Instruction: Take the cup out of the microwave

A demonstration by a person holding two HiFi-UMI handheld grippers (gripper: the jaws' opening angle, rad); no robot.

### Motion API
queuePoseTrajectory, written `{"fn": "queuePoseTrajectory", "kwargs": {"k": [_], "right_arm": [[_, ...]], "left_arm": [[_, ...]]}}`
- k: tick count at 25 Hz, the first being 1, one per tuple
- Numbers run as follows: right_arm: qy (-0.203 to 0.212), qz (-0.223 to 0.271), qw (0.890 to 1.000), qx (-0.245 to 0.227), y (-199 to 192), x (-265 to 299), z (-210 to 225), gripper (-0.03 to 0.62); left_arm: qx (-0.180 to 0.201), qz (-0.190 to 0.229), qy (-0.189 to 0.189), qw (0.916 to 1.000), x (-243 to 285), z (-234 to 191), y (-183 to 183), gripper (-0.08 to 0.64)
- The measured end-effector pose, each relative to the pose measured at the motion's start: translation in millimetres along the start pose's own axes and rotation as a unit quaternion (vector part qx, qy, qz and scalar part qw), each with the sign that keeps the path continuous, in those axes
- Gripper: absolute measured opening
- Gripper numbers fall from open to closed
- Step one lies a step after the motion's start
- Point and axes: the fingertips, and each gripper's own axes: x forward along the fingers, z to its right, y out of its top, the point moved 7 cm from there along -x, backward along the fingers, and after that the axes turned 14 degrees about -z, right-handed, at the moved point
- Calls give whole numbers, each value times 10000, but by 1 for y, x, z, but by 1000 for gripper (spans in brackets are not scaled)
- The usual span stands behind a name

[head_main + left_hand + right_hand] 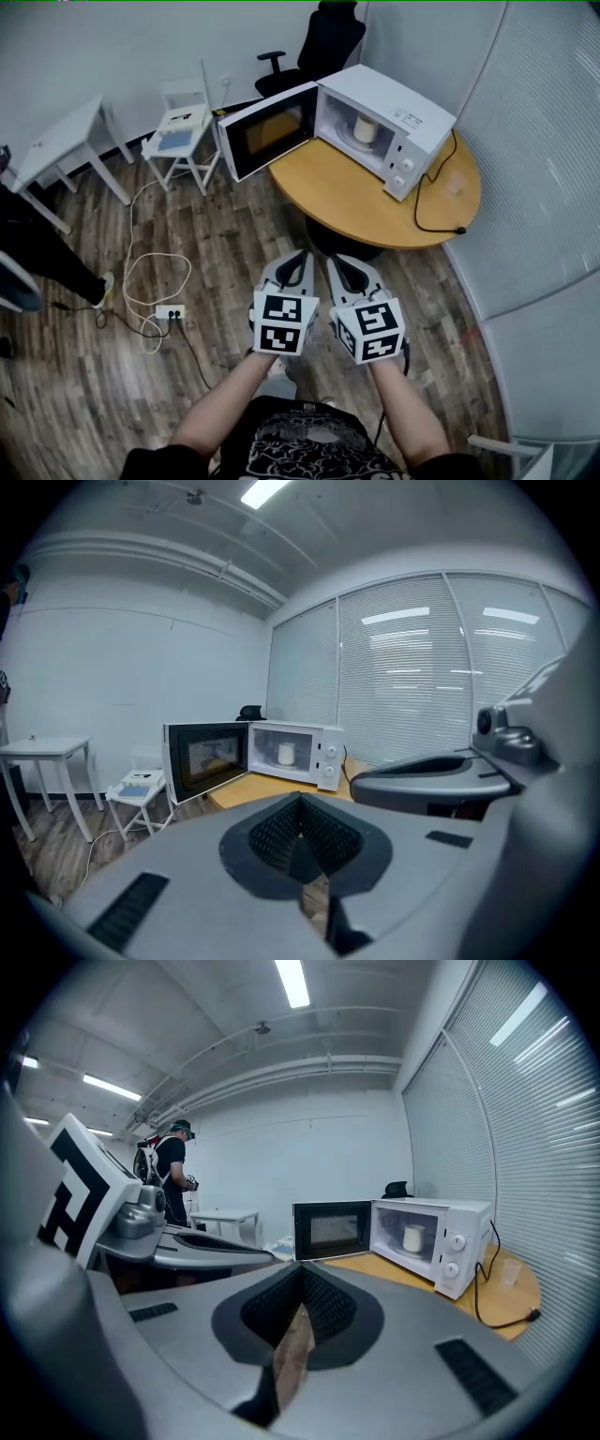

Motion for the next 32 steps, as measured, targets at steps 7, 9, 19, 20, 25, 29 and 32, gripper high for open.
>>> {"fn": "queuePoseTrajectory", "kwargs": {"k": [7,9,19,20,25,29,32], "right_arm": [[-253,-14,9997,39,34,41,-10,15],[-334,-17,9994,77,41,49,-13,15],[-655,-46,9977,196,55,72,-8,15],[-681,-58,9974,219,54,74,-5,15],[-758,-47,9964,365,53,89,17,15],[-739,13,9965,384,57,105,41,15],[-705,33,9968,370,63,121,64,15]], "left_arm": [[101,44,-245,9996,15,-51,20,8],[141,59,-320,9994,18,-63,24,8],[311,56,-674,9972,41,-84,38,9],[330,43,-706,9969,44,-84,39,9],[431,-37,-756,9962,68,-86,46,8],[454,-61,-706,9965,94,-89,57,9],[470,-61,-663,9967,119,-91,71,9]]}}
